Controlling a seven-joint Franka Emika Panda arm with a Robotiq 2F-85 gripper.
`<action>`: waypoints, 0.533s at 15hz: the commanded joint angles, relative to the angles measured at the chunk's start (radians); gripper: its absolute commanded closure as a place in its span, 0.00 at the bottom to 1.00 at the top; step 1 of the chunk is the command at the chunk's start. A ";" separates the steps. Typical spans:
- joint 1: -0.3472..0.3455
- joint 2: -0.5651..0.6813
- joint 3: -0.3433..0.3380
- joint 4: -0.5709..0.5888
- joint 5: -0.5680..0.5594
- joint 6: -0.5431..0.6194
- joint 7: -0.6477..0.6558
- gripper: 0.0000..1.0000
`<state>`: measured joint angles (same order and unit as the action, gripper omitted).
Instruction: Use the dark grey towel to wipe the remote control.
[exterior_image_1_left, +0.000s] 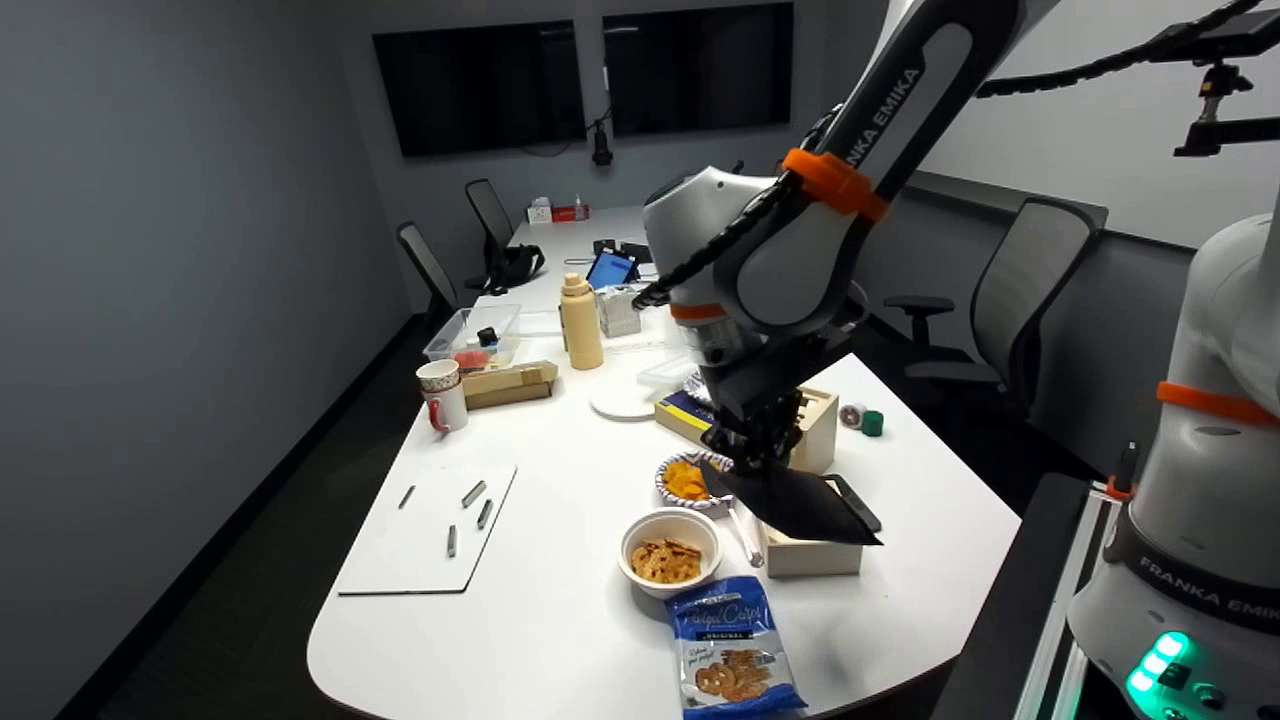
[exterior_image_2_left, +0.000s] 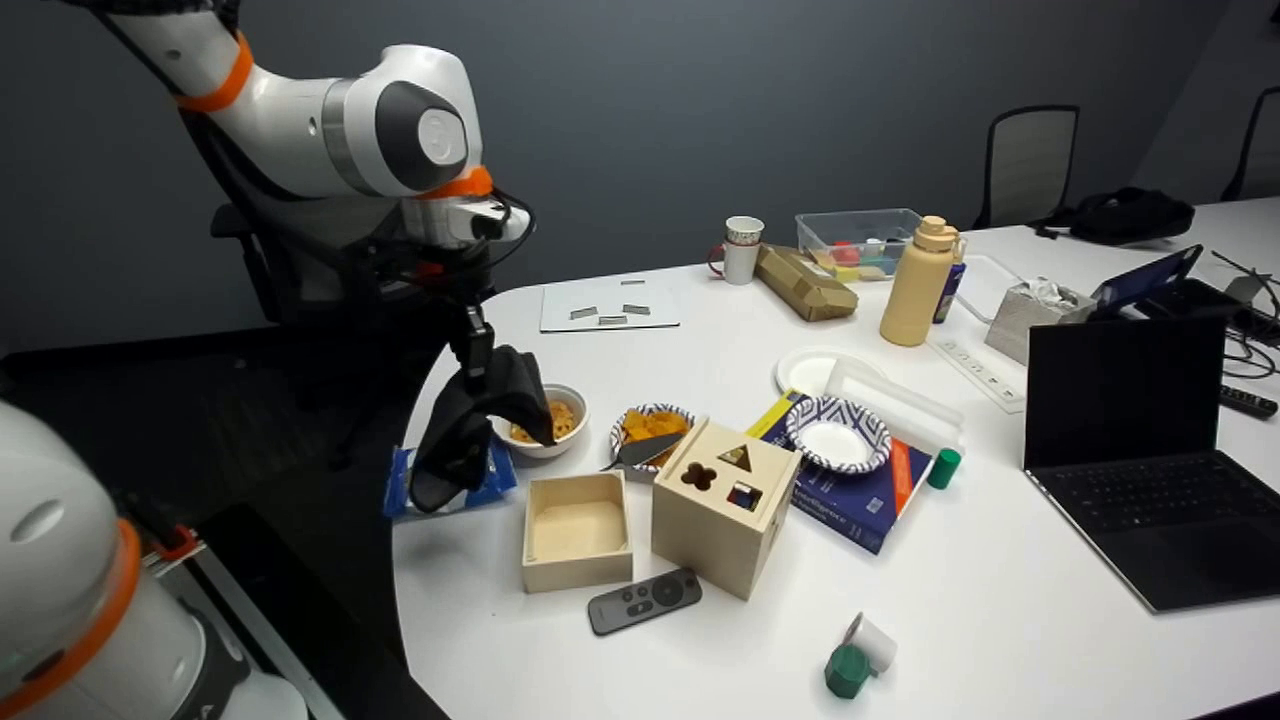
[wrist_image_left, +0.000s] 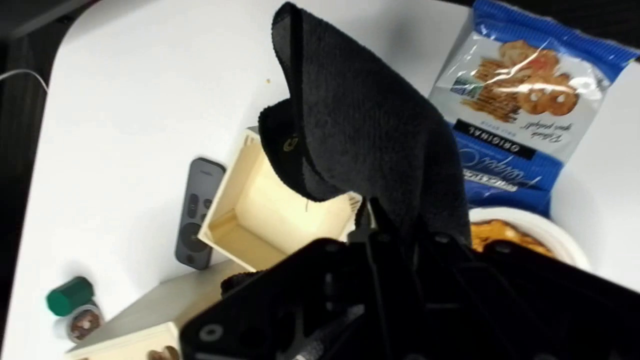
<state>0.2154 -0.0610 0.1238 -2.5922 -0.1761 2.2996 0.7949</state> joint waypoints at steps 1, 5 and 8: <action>-0.096 -0.068 -0.015 -0.085 -0.093 0.010 0.147 0.98; -0.211 -0.082 -0.072 -0.156 -0.176 0.084 0.268 0.98; -0.294 -0.097 -0.123 -0.209 -0.266 0.197 0.353 0.98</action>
<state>-0.0133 -0.0951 0.0367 -2.7235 -0.3514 2.3967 1.0500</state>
